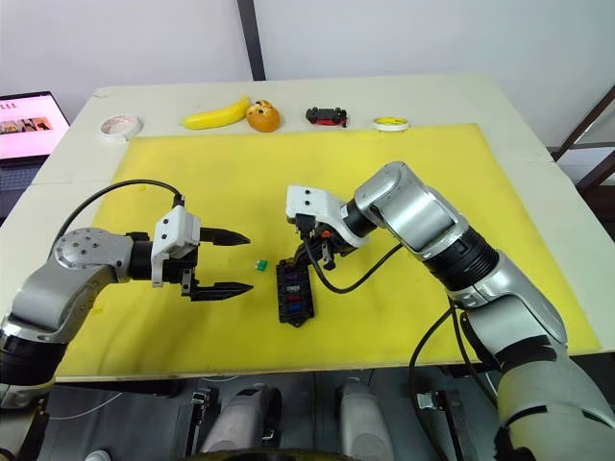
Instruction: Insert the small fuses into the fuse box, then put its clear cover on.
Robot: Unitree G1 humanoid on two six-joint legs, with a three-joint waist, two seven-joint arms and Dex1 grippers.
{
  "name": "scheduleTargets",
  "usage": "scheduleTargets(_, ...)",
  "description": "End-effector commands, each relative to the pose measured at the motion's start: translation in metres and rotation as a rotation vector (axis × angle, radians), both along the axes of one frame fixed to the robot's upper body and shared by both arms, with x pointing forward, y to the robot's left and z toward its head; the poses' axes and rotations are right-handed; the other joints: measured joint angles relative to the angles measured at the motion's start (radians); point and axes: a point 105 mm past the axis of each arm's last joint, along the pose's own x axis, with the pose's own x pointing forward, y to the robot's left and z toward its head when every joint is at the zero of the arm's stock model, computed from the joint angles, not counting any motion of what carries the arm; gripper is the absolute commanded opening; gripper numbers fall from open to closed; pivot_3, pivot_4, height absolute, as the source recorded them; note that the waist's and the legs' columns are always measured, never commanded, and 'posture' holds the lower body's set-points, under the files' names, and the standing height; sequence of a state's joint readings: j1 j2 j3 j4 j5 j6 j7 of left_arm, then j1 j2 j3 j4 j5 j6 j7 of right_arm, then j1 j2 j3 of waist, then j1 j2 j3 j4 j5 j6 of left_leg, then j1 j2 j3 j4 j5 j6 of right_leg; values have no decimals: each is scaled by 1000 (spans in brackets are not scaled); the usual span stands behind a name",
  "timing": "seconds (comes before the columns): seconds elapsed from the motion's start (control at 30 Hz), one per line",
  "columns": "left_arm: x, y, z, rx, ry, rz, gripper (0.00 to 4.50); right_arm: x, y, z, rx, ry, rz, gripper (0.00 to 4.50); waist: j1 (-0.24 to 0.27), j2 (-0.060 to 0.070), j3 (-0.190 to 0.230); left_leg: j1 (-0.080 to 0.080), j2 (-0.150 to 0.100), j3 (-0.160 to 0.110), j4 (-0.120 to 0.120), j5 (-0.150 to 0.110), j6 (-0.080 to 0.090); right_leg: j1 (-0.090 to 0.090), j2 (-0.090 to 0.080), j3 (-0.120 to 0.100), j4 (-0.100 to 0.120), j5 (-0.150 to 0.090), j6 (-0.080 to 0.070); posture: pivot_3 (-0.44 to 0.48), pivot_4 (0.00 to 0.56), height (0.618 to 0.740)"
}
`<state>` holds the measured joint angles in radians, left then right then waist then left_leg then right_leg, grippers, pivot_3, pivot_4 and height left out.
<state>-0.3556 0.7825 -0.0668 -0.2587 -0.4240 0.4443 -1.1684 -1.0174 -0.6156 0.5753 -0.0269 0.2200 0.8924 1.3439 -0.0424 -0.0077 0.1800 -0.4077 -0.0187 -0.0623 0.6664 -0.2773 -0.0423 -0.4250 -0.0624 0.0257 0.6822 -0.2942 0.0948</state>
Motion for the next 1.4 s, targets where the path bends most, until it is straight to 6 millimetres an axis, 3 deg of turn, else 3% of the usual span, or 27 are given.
scheduleTargets(0.03, -3, -4, 8, -2, -42, -25, 4500, -4, 6, 17, 29, -41, 40, 14, 0, 0, 0, 0, 0, 0, 0, 0, 0, 0, 0, 0, 0, 0, 0, 0, 150, 740)
scheduleTargets(0.2, -3, -4, 7, -1, -40, -29, 4500, -6, 7, 20, 40, -35, 40, 14, 0, 0, 0, 0, 0, 0, 0, 0, 0, 0, 0, 0, 0, 0, 0, 0, 150, 740)
scheduleTargets(1.1, -2, -5, 8, -6, -43, -19, 4500, -1, -1, -3, -31, -24, 29, 14, 0, 0, 0, 0, 0, 0, 0, 0, 0, 0, 0, 0, 0, 0, 0, 0, 150, 740)
scheduleTargets(1.4, -11, -6, 3, 12, -26, -50, 4500, 2, -2, -7, -52, -51, 25, 14, 0, 0, 0, 0, 0, 0, 0, 0, 0, 0, 0, 0, 0, 0, 0, 0, 150, 740)
